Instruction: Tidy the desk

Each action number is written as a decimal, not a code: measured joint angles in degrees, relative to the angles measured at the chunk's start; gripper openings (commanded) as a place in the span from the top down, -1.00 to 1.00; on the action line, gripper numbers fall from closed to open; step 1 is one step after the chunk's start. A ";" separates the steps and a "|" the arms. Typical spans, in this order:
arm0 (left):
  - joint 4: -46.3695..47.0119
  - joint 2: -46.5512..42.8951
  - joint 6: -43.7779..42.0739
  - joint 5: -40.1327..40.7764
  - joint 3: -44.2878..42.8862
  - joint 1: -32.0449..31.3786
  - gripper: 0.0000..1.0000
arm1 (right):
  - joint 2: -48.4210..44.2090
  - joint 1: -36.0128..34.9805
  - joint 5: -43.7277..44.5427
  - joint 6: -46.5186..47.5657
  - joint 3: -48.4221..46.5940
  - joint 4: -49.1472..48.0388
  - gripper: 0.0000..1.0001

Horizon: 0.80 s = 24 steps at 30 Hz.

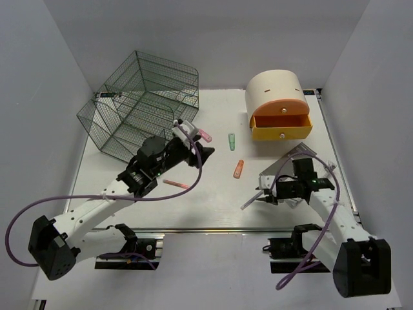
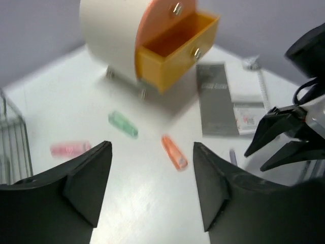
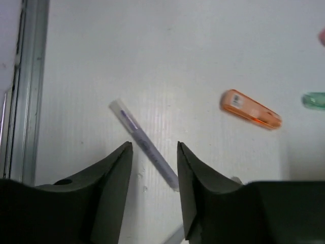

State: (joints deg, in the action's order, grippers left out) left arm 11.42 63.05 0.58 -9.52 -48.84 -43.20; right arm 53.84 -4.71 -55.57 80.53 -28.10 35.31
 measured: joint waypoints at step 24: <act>-14.93 -3.65 0.00 12.41 3.58 0.39 -0.63 | 23.63 -22.91 26.01 -4.52 -7.82 -3.21 0.33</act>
State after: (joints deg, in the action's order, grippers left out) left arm -3.51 59.40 0.58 2.90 -45.25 -42.81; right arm 77.47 -27.62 -29.56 76.01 -35.92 32.10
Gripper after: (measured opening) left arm 0.817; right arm 0.386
